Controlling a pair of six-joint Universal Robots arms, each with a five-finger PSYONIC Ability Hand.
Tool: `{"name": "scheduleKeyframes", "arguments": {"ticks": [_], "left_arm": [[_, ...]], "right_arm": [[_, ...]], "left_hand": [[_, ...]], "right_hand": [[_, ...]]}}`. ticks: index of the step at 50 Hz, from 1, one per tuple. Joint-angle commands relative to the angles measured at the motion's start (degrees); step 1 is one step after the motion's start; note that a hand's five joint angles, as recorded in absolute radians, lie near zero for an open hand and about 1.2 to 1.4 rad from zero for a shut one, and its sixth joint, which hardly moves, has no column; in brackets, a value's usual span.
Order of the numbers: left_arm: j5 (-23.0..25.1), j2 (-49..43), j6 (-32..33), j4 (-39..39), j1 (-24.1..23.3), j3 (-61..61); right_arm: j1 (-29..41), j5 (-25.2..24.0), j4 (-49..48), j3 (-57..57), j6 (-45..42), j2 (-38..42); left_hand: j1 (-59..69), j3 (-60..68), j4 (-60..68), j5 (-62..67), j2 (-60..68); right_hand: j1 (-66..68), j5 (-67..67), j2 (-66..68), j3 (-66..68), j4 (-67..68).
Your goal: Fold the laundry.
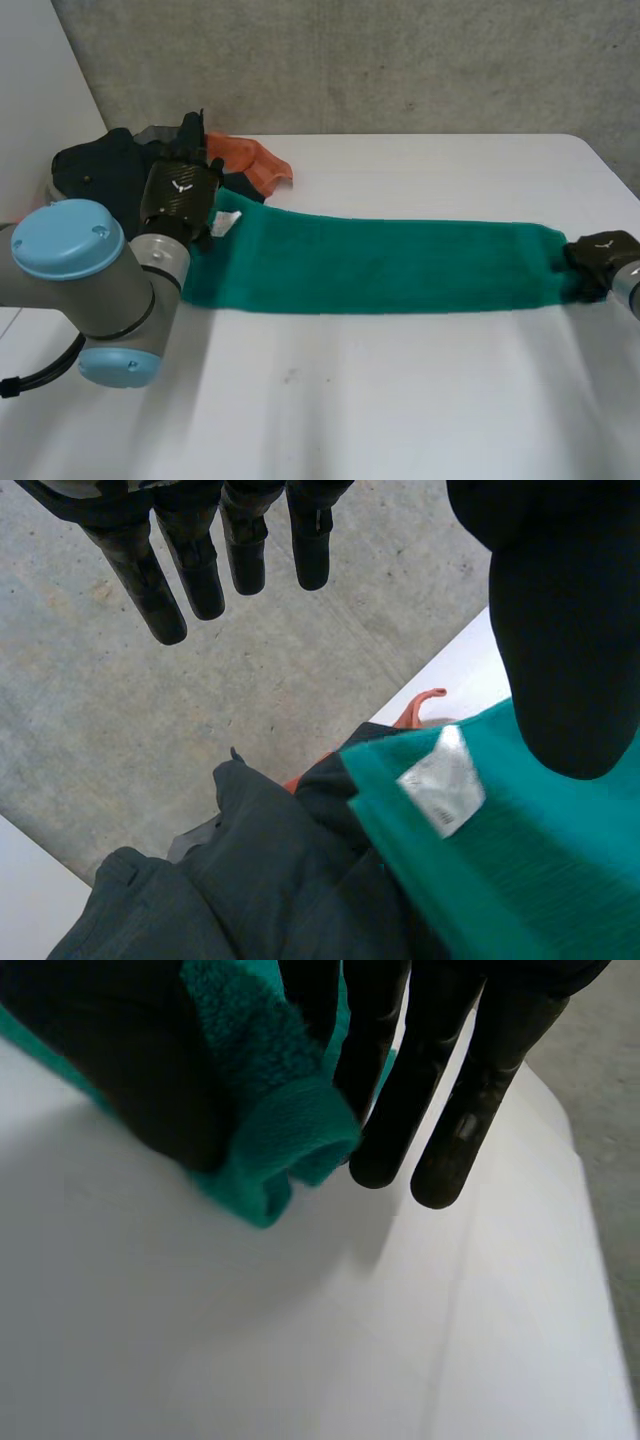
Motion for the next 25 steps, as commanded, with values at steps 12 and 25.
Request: {"name": "scheduleKeyframes", "arguments": {"ticks": [12,25], "left_arm": [[0.0,4.5,0.0,0.0,0.3,-3.9],[-0.4,6.7,-0.2,-0.2,-0.1,-4.8]], "right_arm": [[-14.3,-0.7,-3.4,-3.7,-22.3,-2.9],[13.5,-8.4,-13.5,-2.5,-16.0,-11.4]], "left_hand": [[-3.2,-2.9,-2.0,-2.3,-1.9],[-3.2,-2.9,-2.0,-2.3,-1.9]], "right_hand": [[29.3,19.4,14.7,15.5,15.4],[29.3,19.4,14.7,15.5,15.4]]}}
